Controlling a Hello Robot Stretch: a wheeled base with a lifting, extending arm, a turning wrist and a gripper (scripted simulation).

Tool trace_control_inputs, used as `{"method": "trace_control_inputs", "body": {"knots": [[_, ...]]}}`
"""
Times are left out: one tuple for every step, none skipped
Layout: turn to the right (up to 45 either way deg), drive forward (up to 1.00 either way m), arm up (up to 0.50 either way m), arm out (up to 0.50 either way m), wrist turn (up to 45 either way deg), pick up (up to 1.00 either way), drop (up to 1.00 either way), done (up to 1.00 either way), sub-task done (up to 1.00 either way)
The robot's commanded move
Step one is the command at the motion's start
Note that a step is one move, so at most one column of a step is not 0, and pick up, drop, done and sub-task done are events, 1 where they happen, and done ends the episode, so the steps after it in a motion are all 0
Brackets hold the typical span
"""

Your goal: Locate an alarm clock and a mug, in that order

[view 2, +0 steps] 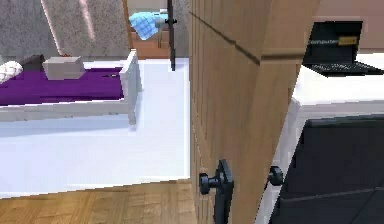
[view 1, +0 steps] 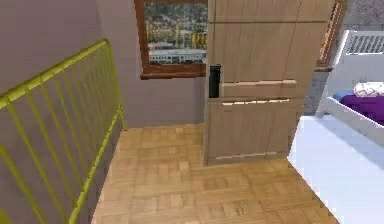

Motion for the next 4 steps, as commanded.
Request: {"method": "trace_control_inputs", "body": {"knots": [[0.0, 0.35, 0.00, 0.00, 0.0, 0.00, 0.00, 0.00, 0.00], [45.0, 0.00, 0.00, 0.00, 0.0, 0.00, 0.00, 0.00, 0.00], [39.0, 0.00, 0.00, 0.00, 0.0, 0.00, 0.00, 0.00, 0.00], [0.0, 1.00, 0.00, 0.00, 0.0, 0.00, 0.00, 0.00, 0.00]]}}
